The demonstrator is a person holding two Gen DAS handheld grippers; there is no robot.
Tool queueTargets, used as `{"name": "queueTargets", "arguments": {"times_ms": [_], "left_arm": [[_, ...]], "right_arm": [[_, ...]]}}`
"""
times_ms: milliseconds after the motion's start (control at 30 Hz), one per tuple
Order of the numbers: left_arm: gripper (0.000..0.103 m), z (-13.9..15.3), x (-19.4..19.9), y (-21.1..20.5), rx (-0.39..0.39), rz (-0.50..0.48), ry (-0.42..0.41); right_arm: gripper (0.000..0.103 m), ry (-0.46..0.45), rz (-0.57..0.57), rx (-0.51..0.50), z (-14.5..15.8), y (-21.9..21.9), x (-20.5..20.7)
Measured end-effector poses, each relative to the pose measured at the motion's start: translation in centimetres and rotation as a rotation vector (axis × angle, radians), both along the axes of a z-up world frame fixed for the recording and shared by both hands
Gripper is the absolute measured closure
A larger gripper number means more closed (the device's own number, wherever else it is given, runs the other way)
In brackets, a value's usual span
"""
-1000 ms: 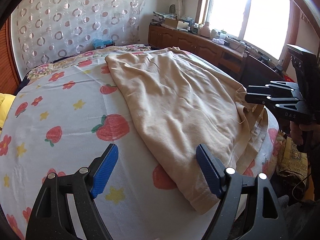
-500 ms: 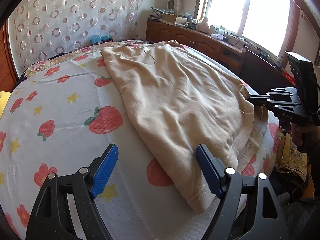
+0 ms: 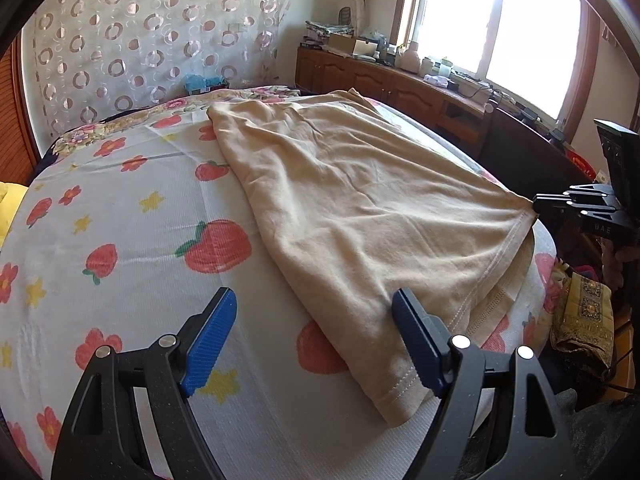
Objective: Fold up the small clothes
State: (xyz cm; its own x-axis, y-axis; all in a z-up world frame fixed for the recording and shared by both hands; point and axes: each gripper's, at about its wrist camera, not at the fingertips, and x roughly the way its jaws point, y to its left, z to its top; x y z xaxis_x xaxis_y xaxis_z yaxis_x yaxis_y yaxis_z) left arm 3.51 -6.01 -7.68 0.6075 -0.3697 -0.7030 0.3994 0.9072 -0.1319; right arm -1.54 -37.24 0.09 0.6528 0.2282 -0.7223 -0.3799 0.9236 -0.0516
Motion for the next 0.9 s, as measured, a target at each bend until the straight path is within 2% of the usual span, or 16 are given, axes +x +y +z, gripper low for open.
{"name": "queueTargets", "arguments": {"times_ms": [200,300,367,400,500,567,800,900], "left_arm": [[0.022,0.3,-0.2,0.3,-0.015,-0.003,-0.016],[0.024,0.4,-0.4,0.4,-0.025,-0.012,-0.023],[0.029,0.4,-0.4,0.3,-0.021,-0.013,-0.024],[0.03,0.4,-0.4,0.3,-0.021,-0.016,-0.024],[0.042,0.3,-0.5,0.3,-0.029,-0.03,-0.013],[0.049,0.2,-0.5,0.1,-0.029,-0.037,-0.001],[0.051,-1.0,-1.0,0.1,-0.002,-0.046,0.06],[0.051,-0.9,-1.3,-0.1,0.004,-0.055,0.065]], "right_arm": [[0.097,-0.062,-0.027,0.009,0.4,1.3,0.1],[0.084,-0.088,-0.035,0.007,0.1,2.0,0.0],[0.071,-0.091,-0.037,0.012,-0.3,2.4,0.2],[0.069,-0.088,-0.038,0.012,-0.5,2.8,0.3],[0.066,-0.076,-0.034,0.009,-1.4,3.3,0.9],[0.06,-0.065,-0.042,0.006,-2.0,3.4,1.3],[0.053,-0.013,-0.12,-0.015,-3.6,2.6,3.1],[0.053,0.007,-0.118,0.021,-3.9,2.2,3.2]]}}
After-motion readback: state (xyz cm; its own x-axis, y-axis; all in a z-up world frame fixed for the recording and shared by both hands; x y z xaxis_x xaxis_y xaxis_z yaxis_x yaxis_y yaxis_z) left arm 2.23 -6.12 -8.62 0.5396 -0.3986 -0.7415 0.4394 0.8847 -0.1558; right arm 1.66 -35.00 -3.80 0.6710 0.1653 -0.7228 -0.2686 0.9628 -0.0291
